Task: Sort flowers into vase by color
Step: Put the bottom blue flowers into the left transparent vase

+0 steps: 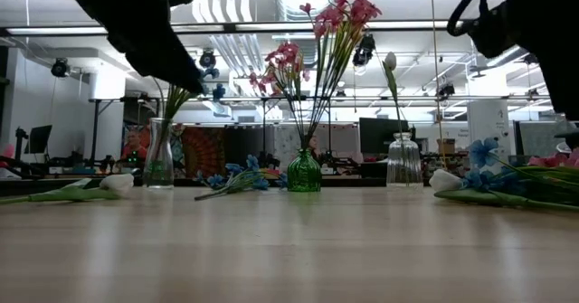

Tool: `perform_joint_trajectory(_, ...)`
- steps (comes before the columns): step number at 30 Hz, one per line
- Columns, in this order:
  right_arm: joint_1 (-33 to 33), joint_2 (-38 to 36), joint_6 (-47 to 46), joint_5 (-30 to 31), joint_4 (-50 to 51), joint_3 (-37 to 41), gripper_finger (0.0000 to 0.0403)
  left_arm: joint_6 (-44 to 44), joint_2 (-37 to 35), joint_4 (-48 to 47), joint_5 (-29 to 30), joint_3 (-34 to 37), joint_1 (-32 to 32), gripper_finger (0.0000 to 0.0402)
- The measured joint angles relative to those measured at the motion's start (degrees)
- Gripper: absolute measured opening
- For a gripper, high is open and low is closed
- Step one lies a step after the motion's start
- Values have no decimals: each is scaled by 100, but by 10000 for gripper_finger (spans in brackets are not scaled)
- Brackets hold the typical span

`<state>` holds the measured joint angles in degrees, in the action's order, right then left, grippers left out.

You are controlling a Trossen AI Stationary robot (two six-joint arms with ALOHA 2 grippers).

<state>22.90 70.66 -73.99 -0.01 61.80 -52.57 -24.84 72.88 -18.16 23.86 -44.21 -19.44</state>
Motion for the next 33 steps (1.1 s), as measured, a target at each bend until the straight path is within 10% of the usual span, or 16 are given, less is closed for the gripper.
perform_joint_trajectory(11,132,447,-999,-306,-562,121,256,1156,33,8,-42,-60,124,229)
perform_joint_trajectory(23,449,1171,-999,-454,-874,126,262,-1236,16,-3508,-356,-1118,-534,229)
perform_joint_trajectory(33,449,1584,-700,-262,-990,173,314,-1435,20,-3215,196,-1245,-1054,229)
